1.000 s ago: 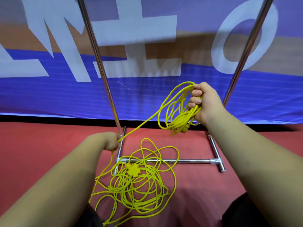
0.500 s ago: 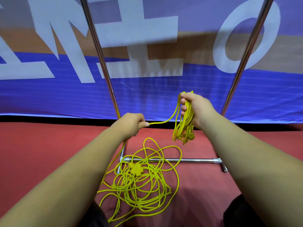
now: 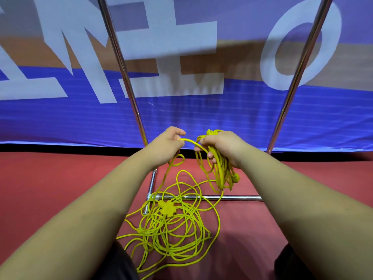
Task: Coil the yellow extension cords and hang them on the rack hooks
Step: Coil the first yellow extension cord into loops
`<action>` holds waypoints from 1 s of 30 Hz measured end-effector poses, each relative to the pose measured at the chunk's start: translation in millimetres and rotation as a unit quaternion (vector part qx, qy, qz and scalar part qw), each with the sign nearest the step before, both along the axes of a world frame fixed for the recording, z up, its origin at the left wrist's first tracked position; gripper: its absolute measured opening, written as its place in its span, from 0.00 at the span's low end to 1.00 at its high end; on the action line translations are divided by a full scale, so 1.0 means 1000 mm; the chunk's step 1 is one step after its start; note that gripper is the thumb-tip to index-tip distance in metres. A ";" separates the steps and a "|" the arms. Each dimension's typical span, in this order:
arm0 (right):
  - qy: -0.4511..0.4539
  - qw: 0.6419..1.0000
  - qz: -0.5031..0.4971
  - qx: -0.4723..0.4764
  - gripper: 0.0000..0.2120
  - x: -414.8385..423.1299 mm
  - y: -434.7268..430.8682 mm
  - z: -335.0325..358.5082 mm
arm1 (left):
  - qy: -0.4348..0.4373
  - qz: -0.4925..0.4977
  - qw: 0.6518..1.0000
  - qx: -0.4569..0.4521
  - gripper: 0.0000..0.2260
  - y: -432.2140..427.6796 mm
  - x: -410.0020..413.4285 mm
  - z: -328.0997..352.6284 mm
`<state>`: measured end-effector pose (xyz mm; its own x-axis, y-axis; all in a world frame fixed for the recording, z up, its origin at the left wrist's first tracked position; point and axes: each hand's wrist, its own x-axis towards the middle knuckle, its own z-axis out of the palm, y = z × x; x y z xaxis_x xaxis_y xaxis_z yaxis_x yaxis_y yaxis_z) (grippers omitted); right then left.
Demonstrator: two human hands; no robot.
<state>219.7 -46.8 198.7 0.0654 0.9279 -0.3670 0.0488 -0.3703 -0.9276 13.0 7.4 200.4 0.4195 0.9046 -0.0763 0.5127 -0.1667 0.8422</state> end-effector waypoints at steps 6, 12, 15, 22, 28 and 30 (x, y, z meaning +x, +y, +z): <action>-0.032 0.997 0.056 0.039 0.10 -0.011 -0.005 0.010 | 0.123 -0.041 0.988 0.084 0.06 0.010 -0.021 -0.011; -0.012 0.998 -0.017 0.062 0.11 -0.007 -0.002 0.016 | 0.284 0.030 0.951 0.118 0.08 0.029 -0.047 -0.024; -0.007 0.997 -0.044 0.067 0.10 -0.002 -0.001 0.015 | 0.308 0.047 0.947 0.078 0.05 0.034 -0.055 -0.026; 0.007 0.988 -0.133 0.079 0.06 0.000 0.007 0.002 | 0.324 -0.019 0.943 -0.072 0.09 0.025 -0.047 -0.037; 0.059 0.970 -0.219 0.084 0.02 0.009 0.015 -0.003 | 0.198 0.066 0.975 -0.079 0.01 0.034 -0.052 -0.039; 0.063 0.963 -0.250 0.084 0.02 0.018 0.018 -0.003 | 0.232 0.112 0.966 0.001 0.02 0.041 -0.065 -0.036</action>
